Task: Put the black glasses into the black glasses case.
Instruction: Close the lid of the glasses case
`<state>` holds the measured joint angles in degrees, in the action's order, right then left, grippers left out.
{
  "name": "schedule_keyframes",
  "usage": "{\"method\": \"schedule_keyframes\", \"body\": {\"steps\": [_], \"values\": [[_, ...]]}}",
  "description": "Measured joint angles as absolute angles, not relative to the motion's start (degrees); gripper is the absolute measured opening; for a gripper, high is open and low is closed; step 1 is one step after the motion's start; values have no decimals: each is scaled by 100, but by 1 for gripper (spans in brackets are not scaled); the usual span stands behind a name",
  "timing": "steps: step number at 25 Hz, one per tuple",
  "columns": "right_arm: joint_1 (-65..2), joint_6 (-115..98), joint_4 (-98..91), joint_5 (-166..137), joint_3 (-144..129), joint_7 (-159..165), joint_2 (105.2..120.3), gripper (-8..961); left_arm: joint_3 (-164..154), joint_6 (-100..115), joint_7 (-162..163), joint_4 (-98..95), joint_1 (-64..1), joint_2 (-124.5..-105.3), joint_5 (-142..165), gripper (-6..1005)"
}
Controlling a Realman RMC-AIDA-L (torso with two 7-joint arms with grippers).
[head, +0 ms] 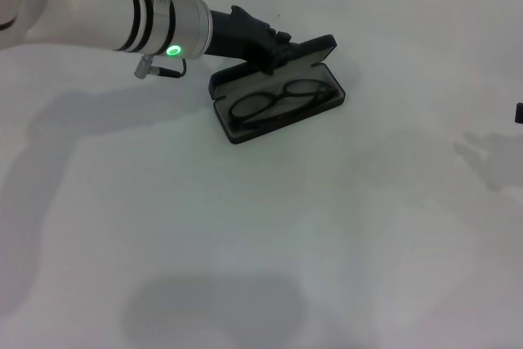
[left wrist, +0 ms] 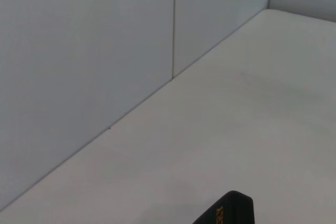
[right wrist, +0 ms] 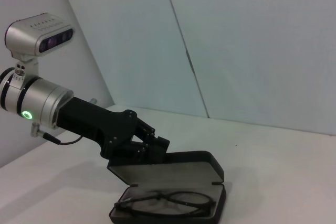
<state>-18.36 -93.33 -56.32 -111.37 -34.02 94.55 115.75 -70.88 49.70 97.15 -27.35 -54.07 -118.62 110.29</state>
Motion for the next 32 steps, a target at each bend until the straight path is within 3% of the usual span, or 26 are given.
{"method": "schedule_keyframes", "body": {"steps": [32], "values": [[-1848, -9385, -5415, -11083, -3436, 9317, 11592, 214, -7111, 5848, 9660, -2671, -5391, -11954, 11486, 191]]}}
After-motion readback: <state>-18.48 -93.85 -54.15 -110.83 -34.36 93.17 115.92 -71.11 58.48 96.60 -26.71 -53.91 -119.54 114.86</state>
